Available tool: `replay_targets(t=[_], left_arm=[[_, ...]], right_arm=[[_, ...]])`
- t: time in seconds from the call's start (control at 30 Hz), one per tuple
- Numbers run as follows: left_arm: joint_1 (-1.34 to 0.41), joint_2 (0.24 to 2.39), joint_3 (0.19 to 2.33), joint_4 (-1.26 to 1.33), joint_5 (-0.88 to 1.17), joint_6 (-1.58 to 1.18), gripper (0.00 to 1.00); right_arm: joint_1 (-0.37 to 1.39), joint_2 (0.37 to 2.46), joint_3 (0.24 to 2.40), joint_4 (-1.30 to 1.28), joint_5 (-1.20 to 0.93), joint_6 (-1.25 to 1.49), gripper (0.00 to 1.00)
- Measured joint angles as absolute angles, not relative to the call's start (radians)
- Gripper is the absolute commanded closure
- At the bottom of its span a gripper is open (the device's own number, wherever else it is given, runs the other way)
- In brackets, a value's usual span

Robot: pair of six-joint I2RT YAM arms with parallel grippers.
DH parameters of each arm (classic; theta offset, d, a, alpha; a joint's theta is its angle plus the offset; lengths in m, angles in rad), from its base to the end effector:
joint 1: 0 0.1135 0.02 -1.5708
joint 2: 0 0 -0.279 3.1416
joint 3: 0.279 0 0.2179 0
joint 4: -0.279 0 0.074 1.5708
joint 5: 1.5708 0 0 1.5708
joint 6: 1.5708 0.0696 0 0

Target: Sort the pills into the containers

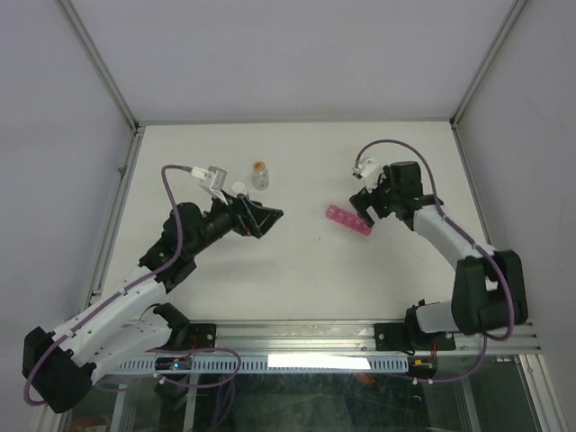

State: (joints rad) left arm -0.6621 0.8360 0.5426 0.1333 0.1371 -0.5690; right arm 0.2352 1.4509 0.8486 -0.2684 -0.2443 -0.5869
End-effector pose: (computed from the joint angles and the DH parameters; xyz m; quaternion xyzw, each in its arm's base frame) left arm 0.1455 -0.1255 0.2946 0.0797 0.7567 -0.4160 0.4980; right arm 0.2727 0.0827 0.2130 -0.4108 0.8380 0.0531 0.3552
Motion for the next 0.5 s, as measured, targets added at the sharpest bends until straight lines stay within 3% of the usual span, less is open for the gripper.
replay_targets(t=[0.2, 0.37, 0.5], left_arm=[[-0.633, 0.854, 0.945, 0.007, 0.134, -0.524, 0.01], [-0.633, 0.929, 1.291, -0.116, 0.121, -0.449, 0.01], [-0.633, 0.936, 1.411, -0.204, 0.113, -0.408, 0.01]], right_arm=[[0.075, 1.045, 0.980, -0.331, -0.258, -0.483, 0.01], [0.007, 0.978, 1.419, -0.437, -0.389, -0.324, 0.01], [0.008, 0.875, 1.502, -0.455, -0.503, -0.215, 0.01]])
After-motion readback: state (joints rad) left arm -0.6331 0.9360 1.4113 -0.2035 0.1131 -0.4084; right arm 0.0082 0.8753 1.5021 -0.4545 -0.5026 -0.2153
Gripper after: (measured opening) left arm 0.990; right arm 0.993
